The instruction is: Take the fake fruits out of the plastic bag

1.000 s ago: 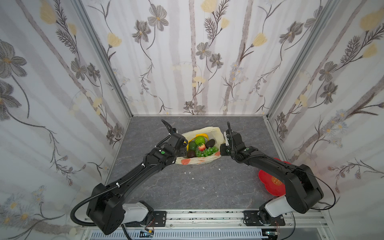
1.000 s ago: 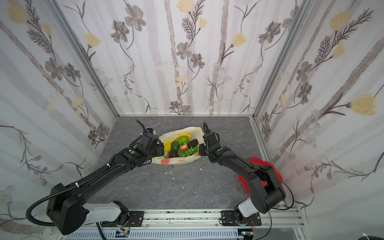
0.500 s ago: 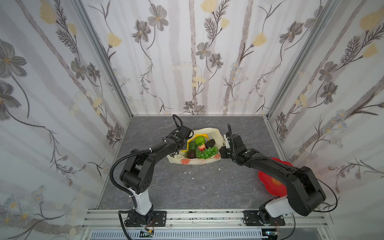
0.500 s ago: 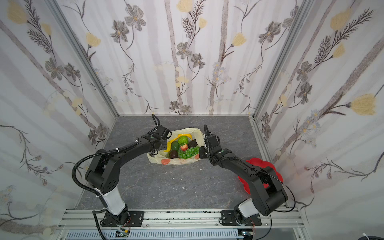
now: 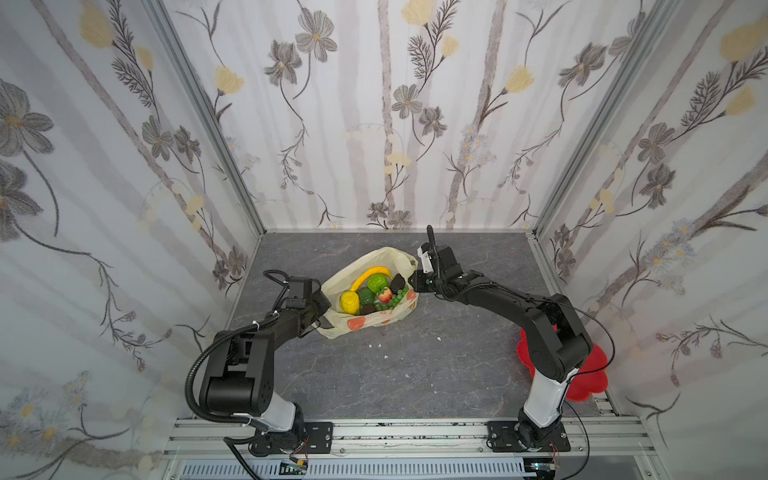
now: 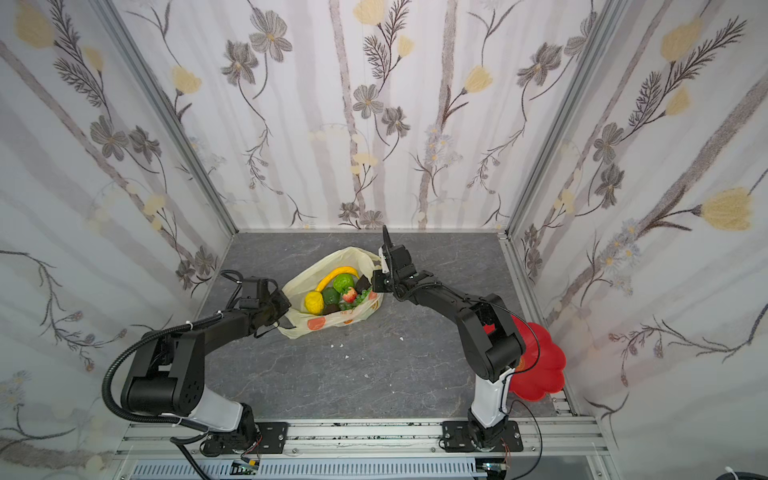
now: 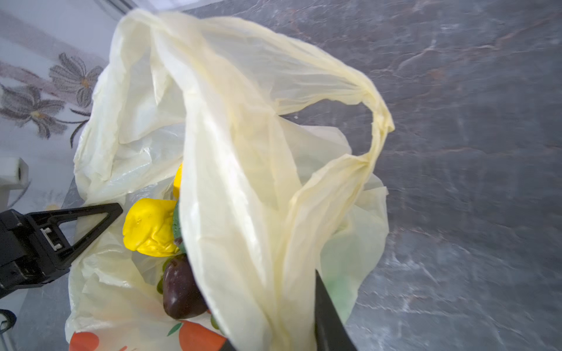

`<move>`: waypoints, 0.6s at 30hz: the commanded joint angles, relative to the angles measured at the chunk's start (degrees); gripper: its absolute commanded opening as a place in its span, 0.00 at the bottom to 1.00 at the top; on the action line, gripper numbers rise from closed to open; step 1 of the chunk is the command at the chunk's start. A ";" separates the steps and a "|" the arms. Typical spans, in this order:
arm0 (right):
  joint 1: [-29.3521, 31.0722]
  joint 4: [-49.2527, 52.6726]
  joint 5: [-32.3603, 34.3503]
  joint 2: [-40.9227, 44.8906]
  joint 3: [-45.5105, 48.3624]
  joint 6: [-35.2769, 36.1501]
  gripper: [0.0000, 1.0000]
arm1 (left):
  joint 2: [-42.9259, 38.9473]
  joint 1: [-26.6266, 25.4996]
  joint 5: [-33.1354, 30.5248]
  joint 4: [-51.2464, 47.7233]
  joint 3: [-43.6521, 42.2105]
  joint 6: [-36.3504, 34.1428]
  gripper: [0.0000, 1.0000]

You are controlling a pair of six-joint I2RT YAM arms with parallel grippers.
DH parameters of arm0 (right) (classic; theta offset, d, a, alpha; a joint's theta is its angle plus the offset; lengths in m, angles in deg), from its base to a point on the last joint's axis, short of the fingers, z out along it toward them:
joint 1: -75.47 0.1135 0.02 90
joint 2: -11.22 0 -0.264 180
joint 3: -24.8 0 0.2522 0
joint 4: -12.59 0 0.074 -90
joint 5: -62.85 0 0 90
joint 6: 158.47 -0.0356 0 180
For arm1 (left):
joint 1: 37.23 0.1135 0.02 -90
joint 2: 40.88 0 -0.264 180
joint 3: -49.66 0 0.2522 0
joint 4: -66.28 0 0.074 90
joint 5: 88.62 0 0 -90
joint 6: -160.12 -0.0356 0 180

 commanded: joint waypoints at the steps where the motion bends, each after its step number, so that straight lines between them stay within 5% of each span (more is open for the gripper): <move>1: 1.59 2.56 -0.31 -3.98 -4.94 1.20 0.23 | -4.70 1.58 2.01 6.39 -2.53 2.51 0.00; 10: -2.15 -0.10 -0.92 -1.34 1.35 -0.21 0.24 | -11.37 -6.40 5.28 6.70 -7.53 0.65 0.00; 15: -3.04 -1.76 -3.49 1.84 6.36 -1.93 0.35 | -12.55 -8.65 3.12 8.19 -12.44 -0.17 0.00; 18: -2.11 -5.00 -6.90 5.33 11.36 -4.14 0.51 | -14.18 -9.56 5.83 13.28 -15.20 0.44 0.00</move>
